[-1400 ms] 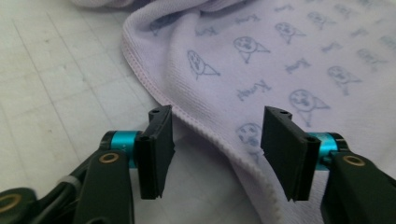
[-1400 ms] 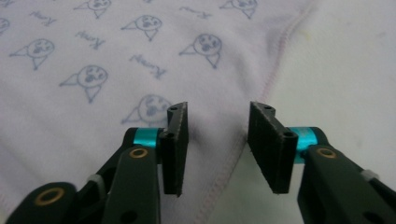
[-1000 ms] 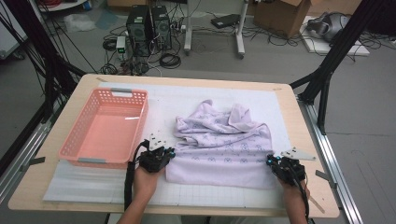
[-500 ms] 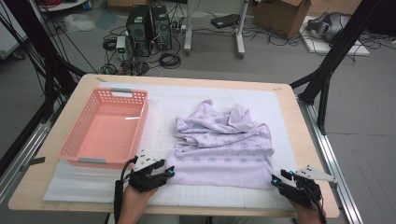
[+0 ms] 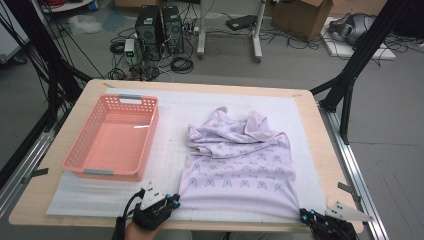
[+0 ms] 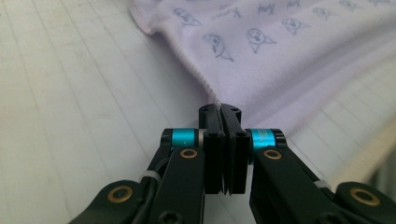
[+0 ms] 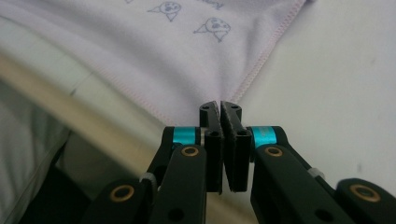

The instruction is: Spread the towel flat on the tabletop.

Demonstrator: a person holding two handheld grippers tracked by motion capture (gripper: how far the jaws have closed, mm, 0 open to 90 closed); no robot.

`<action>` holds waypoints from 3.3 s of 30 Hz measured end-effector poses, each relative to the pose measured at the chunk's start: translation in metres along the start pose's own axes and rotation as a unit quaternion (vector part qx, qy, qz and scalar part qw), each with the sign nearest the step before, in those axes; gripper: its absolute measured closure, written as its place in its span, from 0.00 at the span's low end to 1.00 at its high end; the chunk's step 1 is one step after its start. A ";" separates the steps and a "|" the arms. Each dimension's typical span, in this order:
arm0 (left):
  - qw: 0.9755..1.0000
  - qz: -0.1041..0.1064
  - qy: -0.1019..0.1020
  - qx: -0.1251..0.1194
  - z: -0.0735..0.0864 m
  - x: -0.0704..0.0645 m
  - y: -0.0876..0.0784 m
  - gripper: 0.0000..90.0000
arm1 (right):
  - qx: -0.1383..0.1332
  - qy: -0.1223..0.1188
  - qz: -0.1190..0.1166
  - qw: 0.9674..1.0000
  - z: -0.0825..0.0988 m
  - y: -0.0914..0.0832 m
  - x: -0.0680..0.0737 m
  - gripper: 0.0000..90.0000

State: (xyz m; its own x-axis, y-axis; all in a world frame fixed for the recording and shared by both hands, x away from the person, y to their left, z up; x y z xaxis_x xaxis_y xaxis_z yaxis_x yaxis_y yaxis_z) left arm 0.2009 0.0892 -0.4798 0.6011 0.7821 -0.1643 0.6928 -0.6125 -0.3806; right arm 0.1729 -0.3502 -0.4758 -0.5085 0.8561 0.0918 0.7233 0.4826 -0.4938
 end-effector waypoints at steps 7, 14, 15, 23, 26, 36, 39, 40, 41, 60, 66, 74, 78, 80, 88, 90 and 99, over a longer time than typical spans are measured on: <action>0.999 0.037 0.013 0.018 0.021 -0.026 -0.026 0.97 | 0.009 0.013 -0.022 1.000 0.022 -0.037 0.016 0.98; 0.999 -0.009 0.007 -0.048 -0.007 -0.004 -0.011 0.57 | -0.034 0.041 0.011 0.999 0.006 -0.024 0.005 0.66; 0.999 -0.016 0.007 -0.048 -0.010 0.001 -0.006 0.57 | -0.038 0.037 0.015 0.998 0.003 -0.020 0.003 0.65; 1.000 -0.025 0.012 -0.001 -0.016 0.008 0.047 0.52 | -0.008 0.022 0.053 0.998 -0.010 0.027 -0.012 0.67; 0.998 -0.022 0.054 -0.004 -0.013 0.001 0.046 0.88 | -0.003 0.018 0.060 0.998 -0.010 0.028 -0.014 0.80; 0.999 0.017 0.040 0.009 0.008 -0.008 -0.007 0.98 | 0.024 0.024 0.003 0.999 0.010 -0.012 0.002 0.97; 0.999 0.023 0.038 0.003 0.011 -0.010 -0.012 0.93 | 0.024 0.027 -0.009 0.999 0.015 -0.021 0.008 0.95; 0.999 0.017 0.033 -0.003 0.009 -0.008 -0.010 0.82 | 0.018 0.025 -0.013 0.999 0.014 -0.021 0.009 0.92; 1.000 0.011 0.024 -0.012 0.005 -0.004 -0.007 0.69 | 0.011 0.026 -0.010 1.000 0.011 -0.019 0.009 0.84; 0.999 -0.009 -0.014 -0.034 -0.039 0.048 0.058 0.59 | -0.014 0.026 0.061 0.998 -0.033 0.059 -0.026 0.57; 1.000 0.021 -0.008 0.006 -0.037 0.034 0.073 0.59 | 0.001 0.012 0.070 0.998 -0.034 0.066 -0.024 0.65; 0.999 0.026 0.033 0.029 -0.033 0.017 0.076 0.68 | 0.005 0.018 0.073 0.997 -0.030 0.057 -0.025 0.79; 0.998 0.043 0.034 0.030 -0.032 0.013 0.073 0.95 | 0.012 0.020 0.057 0.998 -0.029 0.054 -0.021 0.96; 0.999 0.036 0.024 0.030 -0.030 0.018 0.067 0.97 | 0.011 0.027 0.047 0.998 -0.028 0.052 -0.021 0.96; 0.999 0.018 -0.021 0.032 -0.012 0.038 0.020 1.00 | 0.026 0.027 0.012 0.999 -0.012 0.022 -0.010 0.97; 0.999 0.024 -0.018 0.024 -0.013 0.037 0.016 1.00 | 0.028 0.033 0.004 0.999 -0.009 0.017 -0.007 0.97; 0.999 0.025 -0.026 0.005 -0.034 0.037 0.056 0.63 | -0.013 0.031 0.033 0.999 -0.028 0.033 -0.009 0.71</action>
State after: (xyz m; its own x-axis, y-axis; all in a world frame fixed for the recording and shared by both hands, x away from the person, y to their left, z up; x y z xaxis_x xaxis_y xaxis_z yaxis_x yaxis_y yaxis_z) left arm 0.2751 0.0799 -0.4759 0.6133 0.7559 -0.2292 0.6590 -0.6496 -0.3791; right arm 0.2143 -0.3370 -0.4689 -0.4296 0.8960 0.1125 0.7673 0.4279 -0.4777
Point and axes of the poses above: each handheld gripper's, and its own axes: y roughly forward along the jaws, z roughly out of its underside, x roughly to its left, the point moved 5 cm from there along y, roughly forward along the jaws, and after that the axes turned 11 degrees about -x, right-handed, at the moved point
